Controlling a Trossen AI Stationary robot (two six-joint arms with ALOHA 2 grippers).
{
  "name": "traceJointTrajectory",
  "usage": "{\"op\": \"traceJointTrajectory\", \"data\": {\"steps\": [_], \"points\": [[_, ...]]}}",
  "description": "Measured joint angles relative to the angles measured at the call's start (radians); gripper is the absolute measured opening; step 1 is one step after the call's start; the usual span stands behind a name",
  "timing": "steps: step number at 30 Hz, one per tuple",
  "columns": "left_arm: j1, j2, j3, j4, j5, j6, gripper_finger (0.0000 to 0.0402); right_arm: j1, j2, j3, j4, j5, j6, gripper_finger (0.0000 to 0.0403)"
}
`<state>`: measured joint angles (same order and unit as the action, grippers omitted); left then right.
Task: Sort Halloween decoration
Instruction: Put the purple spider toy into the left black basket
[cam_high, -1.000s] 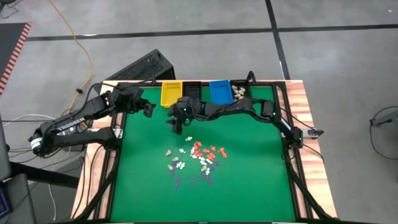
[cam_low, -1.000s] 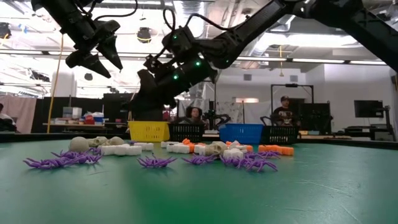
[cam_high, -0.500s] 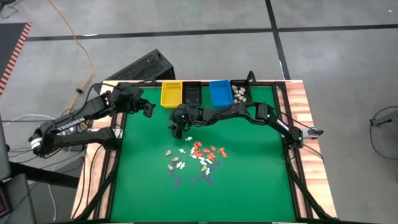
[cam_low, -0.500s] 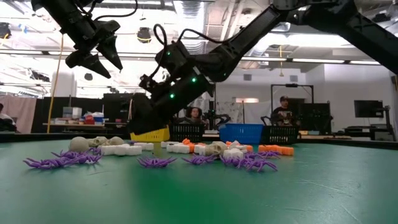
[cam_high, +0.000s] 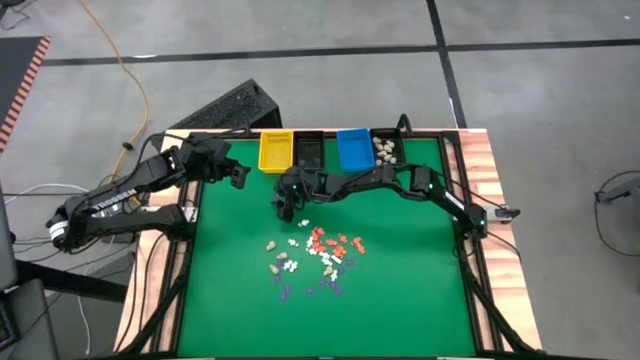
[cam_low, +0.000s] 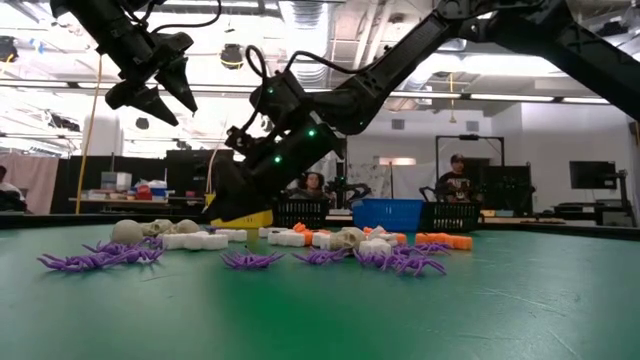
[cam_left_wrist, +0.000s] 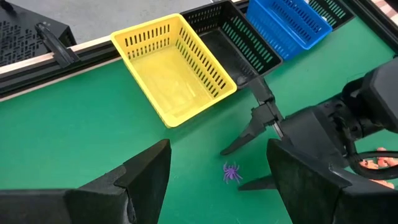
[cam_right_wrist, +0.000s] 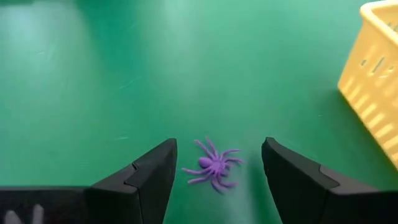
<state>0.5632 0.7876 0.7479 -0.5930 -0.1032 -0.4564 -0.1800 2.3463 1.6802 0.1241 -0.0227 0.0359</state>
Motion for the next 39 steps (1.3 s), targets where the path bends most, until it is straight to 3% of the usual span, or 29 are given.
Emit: {"op": "traceJointTrajectory", "data": {"steps": [16, 22, 35, 39], "points": [[0.000, 0.000, 0.000, -0.001, 0.001, 0.000, 0.0256, 0.003, 0.045, 0.005, -0.003, 0.004, 0.046, 0.0242], [0.000, 0.000, 0.000, -0.001, 0.001, 0.000, 0.0256, 0.007, 0.046, 0.004, -0.018, 0.007, 0.050, 0.0190], [0.000, 0.000, 0.000, -0.003, 0.001, 0.001, 0.0256, 0.032, 0.040, 0.003, -0.034, 0.003, 0.054, 0.0023], [0.000, 0.000, 0.000, -0.003, 0.001, 0.001, 0.0256, 0.030, 0.025, 0.001, -0.051, 0.000, 0.065, 0.0016]]}}
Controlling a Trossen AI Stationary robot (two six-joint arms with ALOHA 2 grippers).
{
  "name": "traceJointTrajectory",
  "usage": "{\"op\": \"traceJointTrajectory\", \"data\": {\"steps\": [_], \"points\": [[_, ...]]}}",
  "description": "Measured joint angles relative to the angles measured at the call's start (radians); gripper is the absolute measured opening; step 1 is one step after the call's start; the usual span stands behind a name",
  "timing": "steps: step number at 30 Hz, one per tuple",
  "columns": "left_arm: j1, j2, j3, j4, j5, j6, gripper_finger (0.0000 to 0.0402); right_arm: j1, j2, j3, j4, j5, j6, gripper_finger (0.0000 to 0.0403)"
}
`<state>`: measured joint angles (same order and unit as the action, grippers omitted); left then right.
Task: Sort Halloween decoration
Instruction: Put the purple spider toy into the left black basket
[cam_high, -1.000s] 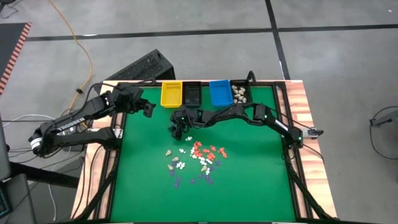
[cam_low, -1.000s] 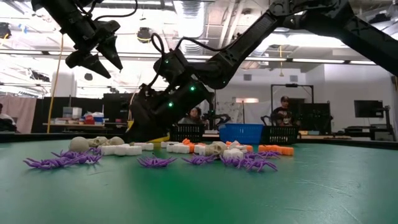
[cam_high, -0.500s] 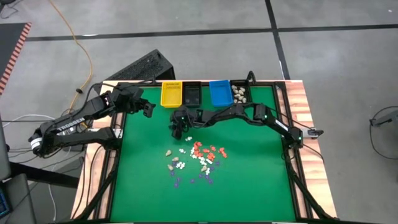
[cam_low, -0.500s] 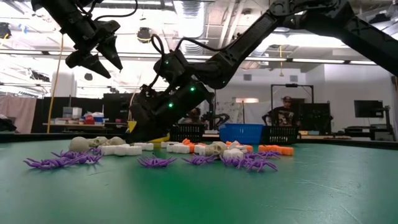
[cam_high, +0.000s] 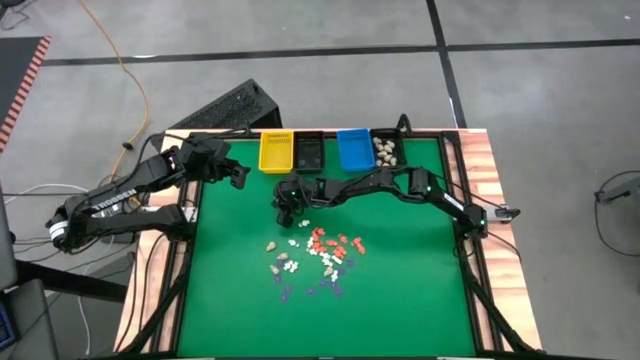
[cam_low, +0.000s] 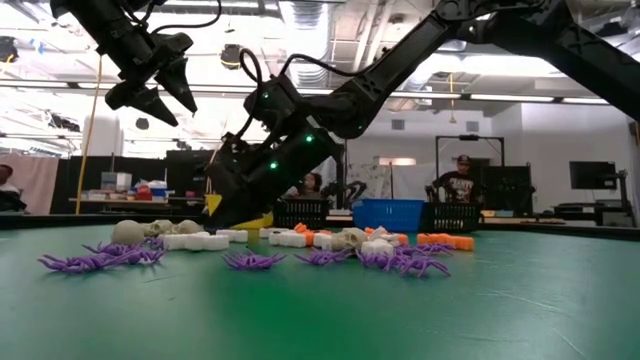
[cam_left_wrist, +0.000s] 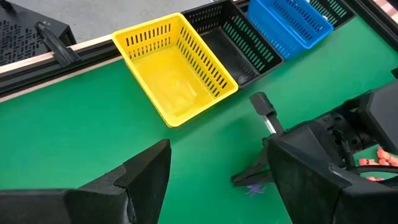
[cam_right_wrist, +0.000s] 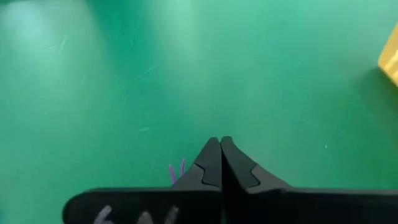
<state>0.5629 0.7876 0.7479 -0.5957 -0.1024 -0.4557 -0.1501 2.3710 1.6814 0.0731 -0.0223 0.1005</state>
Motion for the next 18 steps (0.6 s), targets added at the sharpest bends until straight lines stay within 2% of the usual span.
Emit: {"op": "traceJointTrajectory", "data": {"steps": [4, 8, 14, 18], "points": [[0.000, 0.000, 0.000, 0.000, -0.001, 0.007, 0.0256, -0.005, -0.034, -0.005, -0.025, -0.009, 0.031, 0.0029], [0.000, 0.000, 0.000, 0.000, -0.013, 0.008, 0.0256, -0.016, -0.081, -0.005, -0.001, -0.008, 0.017, 0.0013], [0.000, 0.000, 0.000, -0.001, -0.018, 0.015, 0.0256, -0.043, -0.154, -0.002, -0.021, 0.005, 0.006, 0.0014], [0.000, 0.000, 0.000, 0.001, -0.018, 0.016, 0.0256, -0.069, -0.220, -0.002, -0.085, 0.065, -0.033, 0.0014]]}}
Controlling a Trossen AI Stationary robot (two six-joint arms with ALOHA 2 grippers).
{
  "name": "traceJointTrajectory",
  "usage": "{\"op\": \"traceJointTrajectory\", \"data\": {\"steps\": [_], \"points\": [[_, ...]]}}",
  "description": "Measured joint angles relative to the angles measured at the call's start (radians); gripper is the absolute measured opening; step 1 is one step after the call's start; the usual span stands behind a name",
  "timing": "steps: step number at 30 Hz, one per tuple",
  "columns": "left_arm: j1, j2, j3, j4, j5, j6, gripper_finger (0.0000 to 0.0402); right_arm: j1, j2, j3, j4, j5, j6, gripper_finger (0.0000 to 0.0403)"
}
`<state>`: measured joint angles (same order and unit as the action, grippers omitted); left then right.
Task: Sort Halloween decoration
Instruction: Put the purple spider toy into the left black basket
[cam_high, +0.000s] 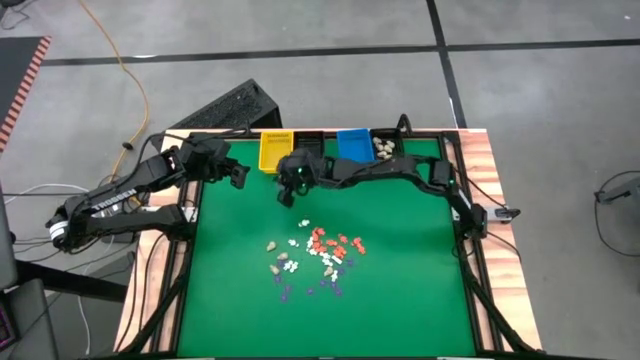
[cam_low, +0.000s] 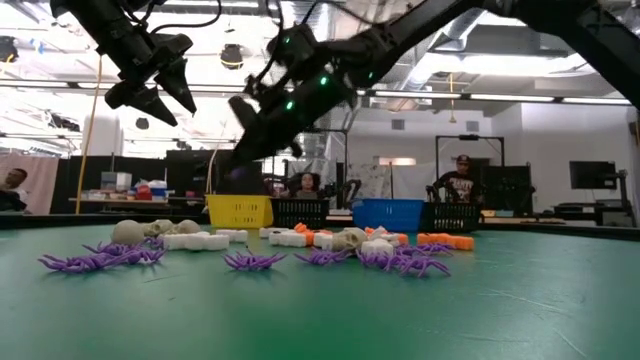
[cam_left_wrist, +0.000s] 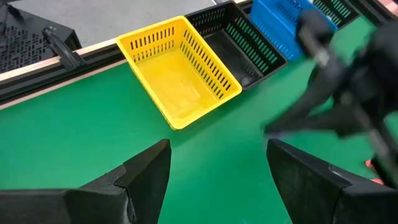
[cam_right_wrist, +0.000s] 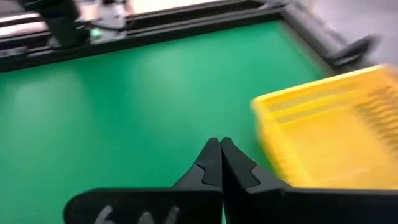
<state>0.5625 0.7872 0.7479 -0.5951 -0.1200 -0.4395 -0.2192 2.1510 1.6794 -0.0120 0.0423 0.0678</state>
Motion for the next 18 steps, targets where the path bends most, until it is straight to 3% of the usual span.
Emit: {"op": "traceJointTrajectory", "data": {"steps": [10, 18], "points": [[0.000, 0.000, 0.000, 0.000, 0.000, -0.001, 0.0256, -0.162, -0.136, 0.002, -0.197, 0.091, -0.103, 0.0014], [0.000, 0.000, 0.000, 0.001, 0.000, -0.009, 0.0256, -0.261, -0.140, 0.002, -0.304, 0.090, -0.099, 0.0014]]}}
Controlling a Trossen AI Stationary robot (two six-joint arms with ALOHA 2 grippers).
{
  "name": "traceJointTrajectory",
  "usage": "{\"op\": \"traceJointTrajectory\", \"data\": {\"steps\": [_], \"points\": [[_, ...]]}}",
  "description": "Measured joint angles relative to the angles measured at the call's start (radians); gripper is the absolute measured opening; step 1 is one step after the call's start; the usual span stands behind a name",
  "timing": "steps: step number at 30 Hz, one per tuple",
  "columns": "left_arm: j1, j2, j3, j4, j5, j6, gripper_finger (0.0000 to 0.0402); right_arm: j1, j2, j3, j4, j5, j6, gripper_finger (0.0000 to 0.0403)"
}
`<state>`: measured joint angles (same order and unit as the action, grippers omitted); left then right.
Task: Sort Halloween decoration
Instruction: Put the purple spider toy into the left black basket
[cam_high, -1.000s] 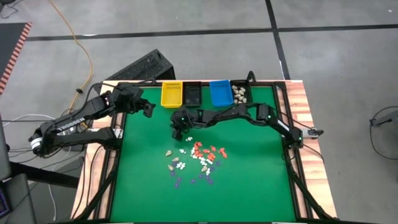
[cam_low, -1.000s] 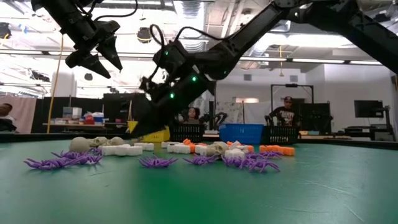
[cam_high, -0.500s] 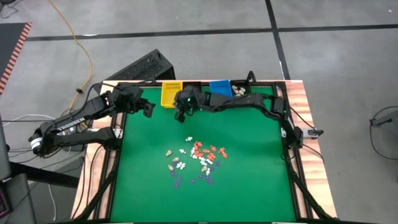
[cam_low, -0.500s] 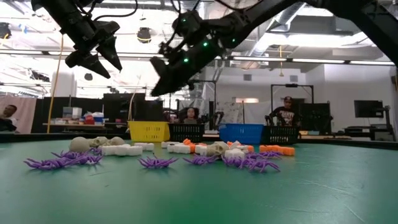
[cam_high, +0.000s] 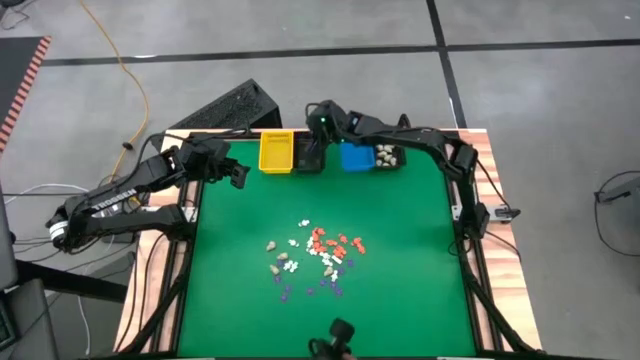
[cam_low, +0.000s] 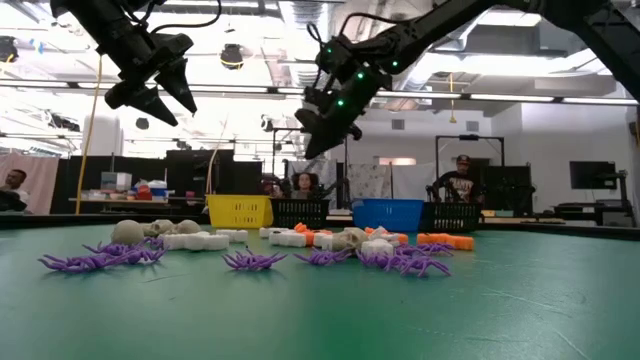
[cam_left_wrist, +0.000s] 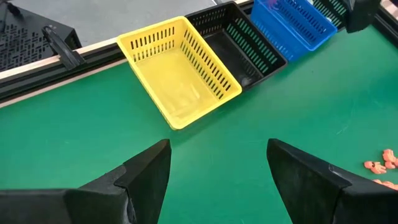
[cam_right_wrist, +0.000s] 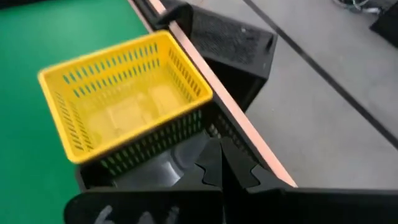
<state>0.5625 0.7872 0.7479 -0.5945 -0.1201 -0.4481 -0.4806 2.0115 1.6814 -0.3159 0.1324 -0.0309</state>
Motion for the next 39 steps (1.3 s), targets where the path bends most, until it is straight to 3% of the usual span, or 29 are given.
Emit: {"op": "traceJointTrajectory", "data": {"steps": [8, 16, 27, 34, 39], "points": [[0.000, 0.000, 0.000, 0.002, 0.000, 0.000, 0.0256, -0.042, 0.005, -0.001, -0.035, -0.042, -0.007, 0.0015], [0.000, 0.000, 0.000, 0.002, -0.001, -0.004, 0.0256, -0.046, 0.005, -0.001, -0.016, -0.165, -0.004, 0.0018], [0.000, 0.000, 0.000, 0.002, 0.000, -0.008, 0.0256, -0.004, 0.005, -0.001, 0.004, -0.202, -0.046, 0.0108], [0.000, 0.000, 0.000, 0.001, 0.007, 0.000, 0.0256, 0.089, 0.003, 0.000, -0.011, -0.586, 0.003, 0.0129], [0.000, 0.000, 0.000, 0.001, 0.007, 0.001, 0.0256, 0.259, 0.004, -0.015, -0.045, -0.566, -0.108, 0.0130]]}}
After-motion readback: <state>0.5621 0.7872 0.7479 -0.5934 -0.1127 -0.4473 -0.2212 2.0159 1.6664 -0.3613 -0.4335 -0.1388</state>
